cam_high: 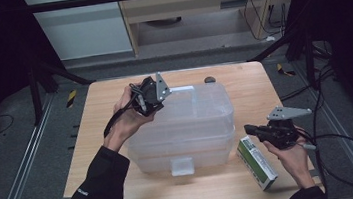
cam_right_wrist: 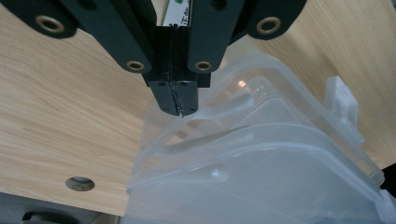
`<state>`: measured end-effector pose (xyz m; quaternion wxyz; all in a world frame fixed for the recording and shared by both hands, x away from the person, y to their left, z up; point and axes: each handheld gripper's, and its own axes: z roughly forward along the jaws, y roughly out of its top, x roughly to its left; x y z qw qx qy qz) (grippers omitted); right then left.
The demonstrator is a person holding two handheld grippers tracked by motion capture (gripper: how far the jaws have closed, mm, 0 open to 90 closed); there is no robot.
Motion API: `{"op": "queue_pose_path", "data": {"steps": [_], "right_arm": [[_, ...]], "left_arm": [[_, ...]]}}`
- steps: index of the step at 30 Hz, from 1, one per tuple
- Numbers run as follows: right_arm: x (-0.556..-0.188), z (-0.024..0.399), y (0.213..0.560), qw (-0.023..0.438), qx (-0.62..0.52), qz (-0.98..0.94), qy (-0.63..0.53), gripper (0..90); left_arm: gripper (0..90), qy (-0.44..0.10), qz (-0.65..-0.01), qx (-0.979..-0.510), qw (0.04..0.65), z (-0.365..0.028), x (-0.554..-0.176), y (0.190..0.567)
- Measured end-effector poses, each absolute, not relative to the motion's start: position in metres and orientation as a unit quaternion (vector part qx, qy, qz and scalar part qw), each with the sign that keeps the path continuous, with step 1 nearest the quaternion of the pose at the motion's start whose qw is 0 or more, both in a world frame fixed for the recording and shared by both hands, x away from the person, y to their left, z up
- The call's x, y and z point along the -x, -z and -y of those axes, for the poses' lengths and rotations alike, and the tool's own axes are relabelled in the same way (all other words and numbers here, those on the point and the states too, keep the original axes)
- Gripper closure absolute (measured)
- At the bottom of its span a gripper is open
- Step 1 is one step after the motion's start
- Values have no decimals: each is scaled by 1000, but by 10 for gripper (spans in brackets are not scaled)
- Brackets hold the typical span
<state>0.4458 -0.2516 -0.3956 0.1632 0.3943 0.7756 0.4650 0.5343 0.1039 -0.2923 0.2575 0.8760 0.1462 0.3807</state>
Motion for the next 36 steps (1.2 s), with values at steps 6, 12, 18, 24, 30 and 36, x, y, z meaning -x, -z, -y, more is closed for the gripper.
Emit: {"op": "queue_pose_path", "data": {"steps": [6,12,18,24,30,36], "right_arm": [[-444,246,395,150,-385,-779,-472,900],[-444,238,395,129,-374,-777,-489,900],[-443,230,394,125,-362,-776,-501,900],[-443,224,395,125,-360,-779,-498,900],[-443,224,396,123,-362,-778,-498,900],[-443,224,397,120,-365,-777,-498,900]], "left_arm": [[649,-381,-151,-877,252,-102,-539,290],[650,-377,-152,-880,246,-102,-543,287],[649,-371,-155,-881,249,-102,-543,287],[646,-364,-154,-883,254,-104,-541,288],[543,-363,-165,-876,271,-119,-532,283],[473,-353,-186,-860,320,-147,-514,275]]}}
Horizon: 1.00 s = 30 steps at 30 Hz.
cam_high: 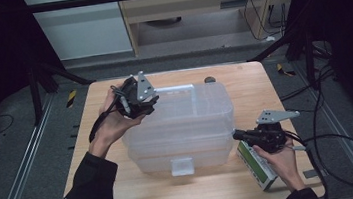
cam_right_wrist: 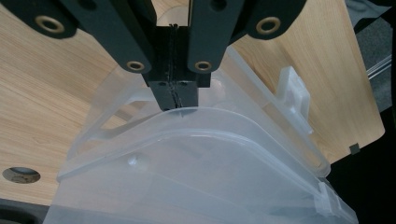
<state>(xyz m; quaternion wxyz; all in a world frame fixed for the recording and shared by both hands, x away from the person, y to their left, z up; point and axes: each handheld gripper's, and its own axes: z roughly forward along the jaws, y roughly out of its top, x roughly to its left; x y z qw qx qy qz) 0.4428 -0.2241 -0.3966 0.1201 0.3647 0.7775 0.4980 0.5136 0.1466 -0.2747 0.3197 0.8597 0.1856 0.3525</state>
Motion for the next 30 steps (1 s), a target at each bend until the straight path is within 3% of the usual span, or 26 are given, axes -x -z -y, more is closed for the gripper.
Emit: {"op": "queue_pose_path", "data": {"steps": [15,22,30], "right_arm": [[-442,223,397,123,-368,-778,-494,897],[-441,223,397,125,-368,-779,-492,894],[-441,222,397,125,-371,-779,-489,893]], "left_arm": [[508,-365,-302,-775,418,-220,-482,273],[547,-368,-338,-739,452,-249,-466,292],[577,-374,-388,-715,445,-278,-448,325]]}}
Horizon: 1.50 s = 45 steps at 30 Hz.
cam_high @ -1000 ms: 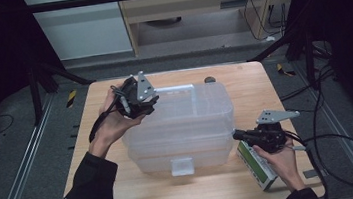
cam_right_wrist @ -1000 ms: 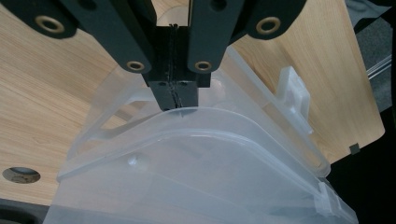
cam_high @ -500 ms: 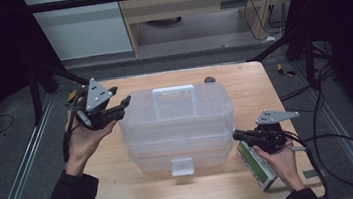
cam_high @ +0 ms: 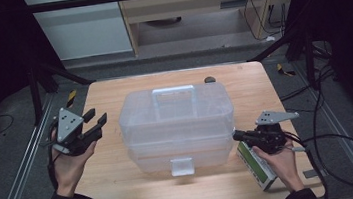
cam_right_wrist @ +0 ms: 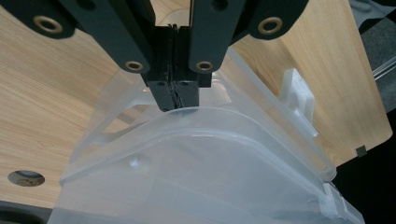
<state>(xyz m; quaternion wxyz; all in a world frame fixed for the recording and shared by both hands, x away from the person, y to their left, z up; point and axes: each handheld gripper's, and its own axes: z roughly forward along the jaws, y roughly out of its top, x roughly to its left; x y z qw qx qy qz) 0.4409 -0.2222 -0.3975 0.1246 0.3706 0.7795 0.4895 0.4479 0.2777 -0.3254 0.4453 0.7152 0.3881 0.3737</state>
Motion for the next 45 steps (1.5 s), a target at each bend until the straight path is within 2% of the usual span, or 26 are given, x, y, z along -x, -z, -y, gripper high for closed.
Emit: {"op": "queue_pose_path", "data": {"steps": [8,18,23,28,37,45], "right_arm": [[-440,222,398,128,-368,-782,-487,894],[-441,222,398,125,-368,-781,-488,893],[-440,222,399,124,-368,-782,-487,896],[-441,222,399,123,-368,-782,-487,898],[-441,222,400,122,-368,-782,-488,896],[-442,222,398,125,-370,-780,-490,897]], "left_arm": [[598,-370,-406,-716,431,-289,-433,351],[697,-324,-415,-735,427,-276,-433,379],[789,-307,-418,-742,424,-271,-429,388],[844,-289,-409,-758,418,-267,-426,398],[859,-272,-382,-775,423,-254,-423,403],[855,-273,-372,-770,440,-249,-421,398]]}}
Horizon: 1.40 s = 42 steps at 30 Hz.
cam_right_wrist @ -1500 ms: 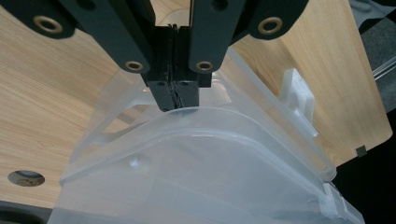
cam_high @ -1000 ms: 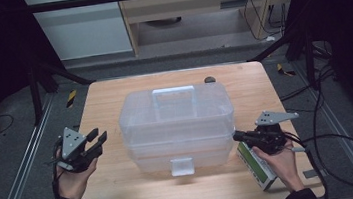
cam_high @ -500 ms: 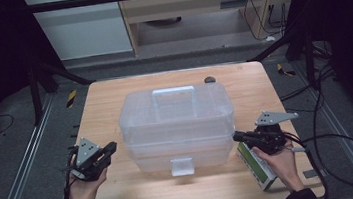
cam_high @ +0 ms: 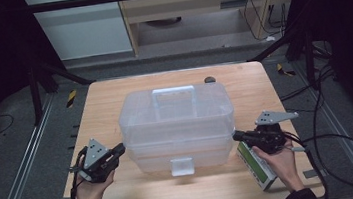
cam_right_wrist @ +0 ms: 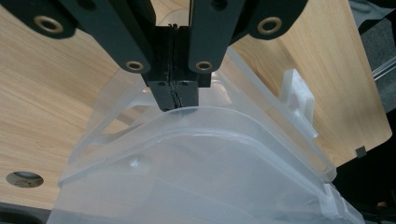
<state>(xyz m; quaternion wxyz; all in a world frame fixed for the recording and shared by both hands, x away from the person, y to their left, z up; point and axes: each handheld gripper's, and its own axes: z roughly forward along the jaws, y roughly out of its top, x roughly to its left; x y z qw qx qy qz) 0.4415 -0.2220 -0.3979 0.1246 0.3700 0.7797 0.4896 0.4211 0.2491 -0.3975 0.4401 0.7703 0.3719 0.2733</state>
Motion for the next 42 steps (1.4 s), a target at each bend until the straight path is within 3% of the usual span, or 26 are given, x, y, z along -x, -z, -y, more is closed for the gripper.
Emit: {"op": "queue_pose_path", "data": {"steps": [42], "right_arm": [[-468,225,367,153,-374,-751,-523,899]], "left_arm": [[851,-304,-372,-749,455,-238,-448,365]]}}
